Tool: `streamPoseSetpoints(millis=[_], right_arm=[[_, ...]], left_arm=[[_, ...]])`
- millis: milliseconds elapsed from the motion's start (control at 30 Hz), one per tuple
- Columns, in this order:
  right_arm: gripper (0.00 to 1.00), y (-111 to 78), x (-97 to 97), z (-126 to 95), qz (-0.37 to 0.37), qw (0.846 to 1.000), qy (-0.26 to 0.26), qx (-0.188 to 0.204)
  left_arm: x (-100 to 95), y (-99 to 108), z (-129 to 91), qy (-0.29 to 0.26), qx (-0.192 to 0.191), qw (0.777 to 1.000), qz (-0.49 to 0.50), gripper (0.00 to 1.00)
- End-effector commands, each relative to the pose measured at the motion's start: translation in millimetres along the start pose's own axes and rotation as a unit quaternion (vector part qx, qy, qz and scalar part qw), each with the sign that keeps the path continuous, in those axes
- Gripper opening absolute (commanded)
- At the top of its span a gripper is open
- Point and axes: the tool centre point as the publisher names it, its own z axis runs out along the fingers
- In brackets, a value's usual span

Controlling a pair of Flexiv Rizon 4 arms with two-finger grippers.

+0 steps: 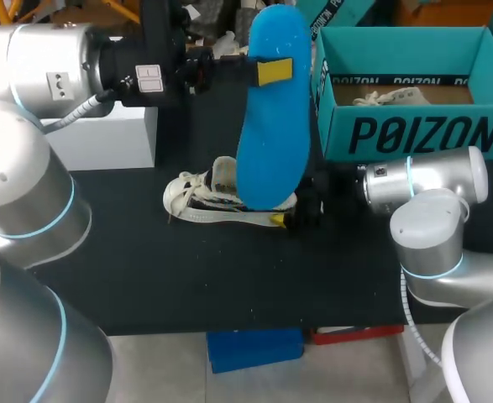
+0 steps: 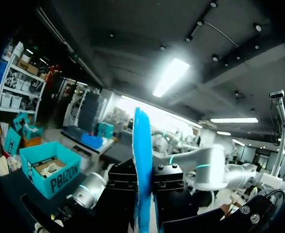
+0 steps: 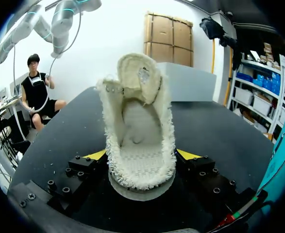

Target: Take the shoe out of the shoebox, open the shoe tongue, remove and reinsert the insole, then place the shoe into the shoebox

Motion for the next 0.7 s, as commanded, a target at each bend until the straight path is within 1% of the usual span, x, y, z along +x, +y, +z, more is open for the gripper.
streamPoseSetpoints(millis=[33, 233, 267, 300, 333, 367, 400, 433, 467, 567, 700], right_arm=[[0.00, -2.3, 1.0, 2, 0.000, 1.000, 0.000, 0.000], [0.00, -2.3, 1.0, 2, 0.000, 1.000, 0.000, 0.000], [0.08, -2.3, 1.0, 2, 0.000, 1.000, 0.000, 0.000], [0.27, -2.3, 1.0, 2, 0.000, 1.000, 0.000, 0.000], [0.38, -2.1, 1.0, 2, -0.001, 1.000, 0.004, 0.015], [0.45, -1.4, 1.3, 1, -0.004, 1.000, 0.006, 0.028], [0.70, -0.7, 1.6, 0, -0.005, 0.999, 0.008, 0.044], [1.00, -0.2, 1.6, -2, -0.005, 0.998, 0.010, 0.062], [1.00, -0.1, 1.5, -4, -0.006, 0.997, 0.010, 0.079], [1.00, 0.7, 2.5, -12, 0.001, 0.993, 0.006, 0.115], [1.00, 3.7, 6.3, -18, 0.006, 0.984, 0.016, 0.179]], left_arm=[[3.9, 3, 1, -0.008, 0.008, 1.000, -0.004, 0.00], [3.9, 3, 1, -0.008, 0.008, 1.000, -0.004, 0.00], [3.9, 3, 1, -0.008, 0.008, 1.000, -0.004, 0.00], [3.9, 3, 1, -0.008, 0.008, 1.000, -0.004, 0.00], [3.9, 3, 1, -0.008, 0.008, 1.000, -0.004, 0.00], [3.9, 3, 1, -0.008, 0.008, 1.000, -0.004, 0.00], [3.9, 3, 1, -0.008, 0.008, 1.000, -0.004, 0.00], [3.9, 3, 1, -0.008, 0.008, 1.000, -0.004, 0.00], [3.9, 3, 1, -0.008, 0.008, 1.000, -0.004, 0.00], [3.9, 3, 1, -0.008, 0.008, 1.000, -0.004, 0.00], [3.9, 3, 1, -0.008, 0.008, 1.000, -0.004, 0.00]])
